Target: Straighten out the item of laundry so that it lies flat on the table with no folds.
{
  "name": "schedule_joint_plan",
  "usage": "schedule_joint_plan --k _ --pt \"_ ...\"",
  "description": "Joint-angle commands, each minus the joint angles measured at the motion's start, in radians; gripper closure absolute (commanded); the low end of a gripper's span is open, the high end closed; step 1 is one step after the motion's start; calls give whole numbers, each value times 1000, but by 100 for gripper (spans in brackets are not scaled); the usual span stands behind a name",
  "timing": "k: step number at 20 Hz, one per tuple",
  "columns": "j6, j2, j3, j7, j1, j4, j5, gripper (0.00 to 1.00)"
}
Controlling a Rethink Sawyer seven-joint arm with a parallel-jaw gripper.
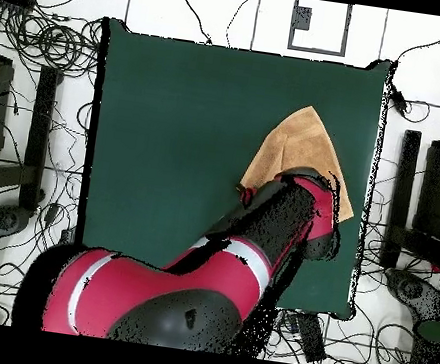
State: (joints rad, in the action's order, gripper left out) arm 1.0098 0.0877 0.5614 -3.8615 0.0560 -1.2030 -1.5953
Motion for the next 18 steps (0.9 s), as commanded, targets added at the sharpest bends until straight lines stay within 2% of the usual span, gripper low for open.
schedule_joint_plan --k 1,5,8,11,12,14,18 --pt "48 -84 -81 -586 60 -36 -64 0" --pt "33 -102 -75 -697 73 -24 -85 0" --pt "44 -105 -94 -690 62 -18 -95 0" --pt "40 -89 -105 -643 57 -29 -92 0" --pt "20 -78 -117 -541 44 -31 -75 0" --pt "0 -66 -137 -445 21 -28 -48 0" --pt "-11 -75 -157 -372 -1 7 -42 0"
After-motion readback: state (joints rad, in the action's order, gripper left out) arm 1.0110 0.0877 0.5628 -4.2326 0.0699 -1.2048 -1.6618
